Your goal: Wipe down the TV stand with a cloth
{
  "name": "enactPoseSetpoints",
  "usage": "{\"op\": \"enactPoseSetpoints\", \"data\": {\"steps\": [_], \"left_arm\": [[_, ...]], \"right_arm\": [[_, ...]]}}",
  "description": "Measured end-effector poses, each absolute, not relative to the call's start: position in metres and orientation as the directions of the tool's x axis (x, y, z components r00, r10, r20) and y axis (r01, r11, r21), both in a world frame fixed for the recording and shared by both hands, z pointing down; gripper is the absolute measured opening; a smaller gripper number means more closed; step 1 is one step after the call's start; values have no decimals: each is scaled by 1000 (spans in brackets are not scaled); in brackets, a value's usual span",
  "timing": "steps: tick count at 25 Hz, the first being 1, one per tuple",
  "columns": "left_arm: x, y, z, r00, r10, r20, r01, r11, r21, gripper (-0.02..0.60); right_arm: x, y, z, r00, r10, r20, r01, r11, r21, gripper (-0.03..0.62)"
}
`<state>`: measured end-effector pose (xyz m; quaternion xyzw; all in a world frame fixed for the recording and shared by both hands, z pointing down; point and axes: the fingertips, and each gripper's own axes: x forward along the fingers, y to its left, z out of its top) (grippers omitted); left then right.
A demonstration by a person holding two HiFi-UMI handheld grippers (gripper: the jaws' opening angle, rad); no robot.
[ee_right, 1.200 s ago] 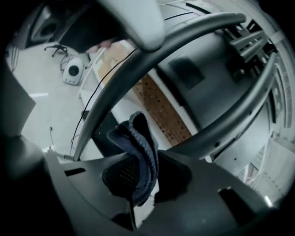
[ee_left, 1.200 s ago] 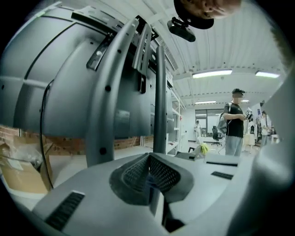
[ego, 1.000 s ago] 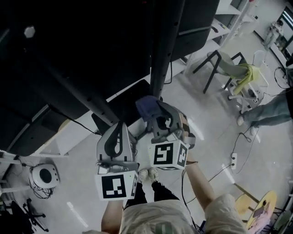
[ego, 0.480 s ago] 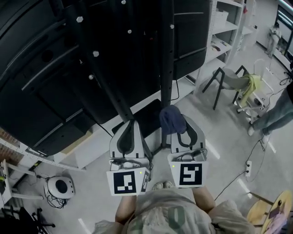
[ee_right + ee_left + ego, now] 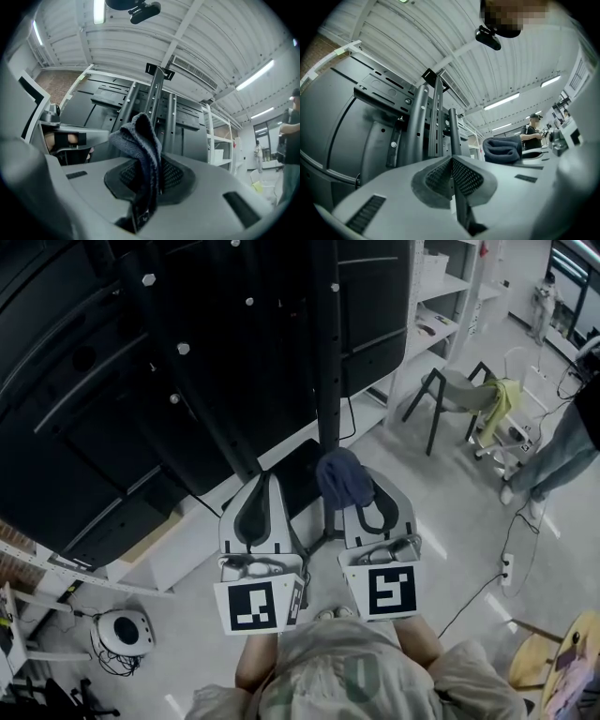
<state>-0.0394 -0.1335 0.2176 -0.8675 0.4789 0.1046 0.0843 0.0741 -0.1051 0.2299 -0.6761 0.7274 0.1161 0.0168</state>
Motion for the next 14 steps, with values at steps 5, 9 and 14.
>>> {"op": "enactPoseSetpoints", "data": {"steps": [5,9,14], "left_arm": [[-40,-139,216,521,-813,-260,-848,-527,-52,15],[-45,-137,221,522,-813,-259,-848,-527,-55,15],[-42,-146,224,529,-810,-251,-844,-534,-55,15]], "right_arm": [[75,-107,224,-72,-979,-190,-990,47,136,57],[72,-104,229,-68,-980,-185,-991,44,130,57],[74,-112,230,-65,-981,-182,-993,45,111,57]]}}
